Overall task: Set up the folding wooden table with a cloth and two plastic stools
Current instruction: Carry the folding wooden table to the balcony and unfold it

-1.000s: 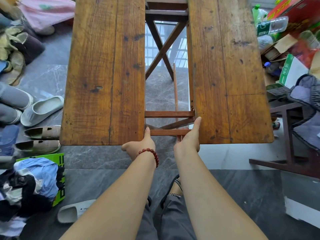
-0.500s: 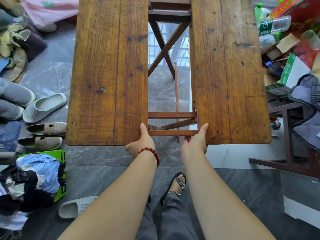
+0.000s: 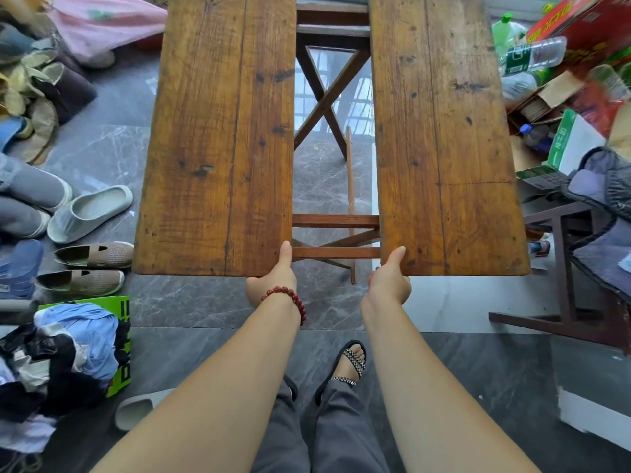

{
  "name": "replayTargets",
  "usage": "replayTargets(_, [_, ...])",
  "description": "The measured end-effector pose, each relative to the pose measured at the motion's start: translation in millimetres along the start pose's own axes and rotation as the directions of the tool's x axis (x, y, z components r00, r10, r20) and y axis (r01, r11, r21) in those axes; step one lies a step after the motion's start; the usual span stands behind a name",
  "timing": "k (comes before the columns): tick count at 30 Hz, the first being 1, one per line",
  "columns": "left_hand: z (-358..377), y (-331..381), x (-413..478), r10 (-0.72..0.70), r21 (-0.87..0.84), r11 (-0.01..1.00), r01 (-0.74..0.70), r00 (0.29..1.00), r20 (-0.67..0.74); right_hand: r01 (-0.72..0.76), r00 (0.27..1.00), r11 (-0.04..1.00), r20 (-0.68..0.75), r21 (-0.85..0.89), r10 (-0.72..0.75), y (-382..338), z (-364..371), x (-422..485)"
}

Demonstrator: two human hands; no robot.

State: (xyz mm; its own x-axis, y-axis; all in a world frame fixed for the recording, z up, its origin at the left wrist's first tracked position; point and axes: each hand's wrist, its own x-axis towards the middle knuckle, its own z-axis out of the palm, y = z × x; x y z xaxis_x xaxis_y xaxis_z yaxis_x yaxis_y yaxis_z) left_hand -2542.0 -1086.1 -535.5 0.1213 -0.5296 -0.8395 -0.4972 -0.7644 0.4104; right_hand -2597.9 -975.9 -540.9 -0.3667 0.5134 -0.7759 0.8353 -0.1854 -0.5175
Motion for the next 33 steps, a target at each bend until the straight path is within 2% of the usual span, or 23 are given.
replayTargets(5, [20, 3, -3, 0.032, 0.032, 0.999, -0.034, 0.997, 0.076, -0.005, 0.998, 0.997, 0.064, -0.073, 0.009, 10, 13, -12])
replayTargets(12, [31, -4, 11, -0.005, 0.044, 0.999, 0.000, 0.993, 0.120, -0.074, 0.993, 0.992, 0.079, -0.100, 0.082, 19, 23, 1])
replayTargets(15, [26, -9, 17, -0.032, 0.055, 0.998, 0.024, 0.987, 0.160, -0.086, 0.993, 0.989, 0.070, -0.118, 0.095, 25, 20, 5])
replayTargets(21, [24, -16, 32, -0.131, -0.018, 0.989, 0.145, 0.937, 0.325, -0.131, 0.985, 0.984, 0.095, -0.121, 0.143, 35, 16, 14])
replayTargets(26, [26, -32, 36, -0.159, -0.046, 0.982, 0.185, 0.926, 0.343, -0.160, 0.979, 0.982, 0.114, -0.100, 0.171, 41, 13, 23])
replayTargets(33, [24, -55, 39, -0.146, -0.027, 0.987, 0.161, 0.942, 0.301, -0.147, 0.975, 0.983, 0.152, -0.107, 0.162, 46, -1, 32])
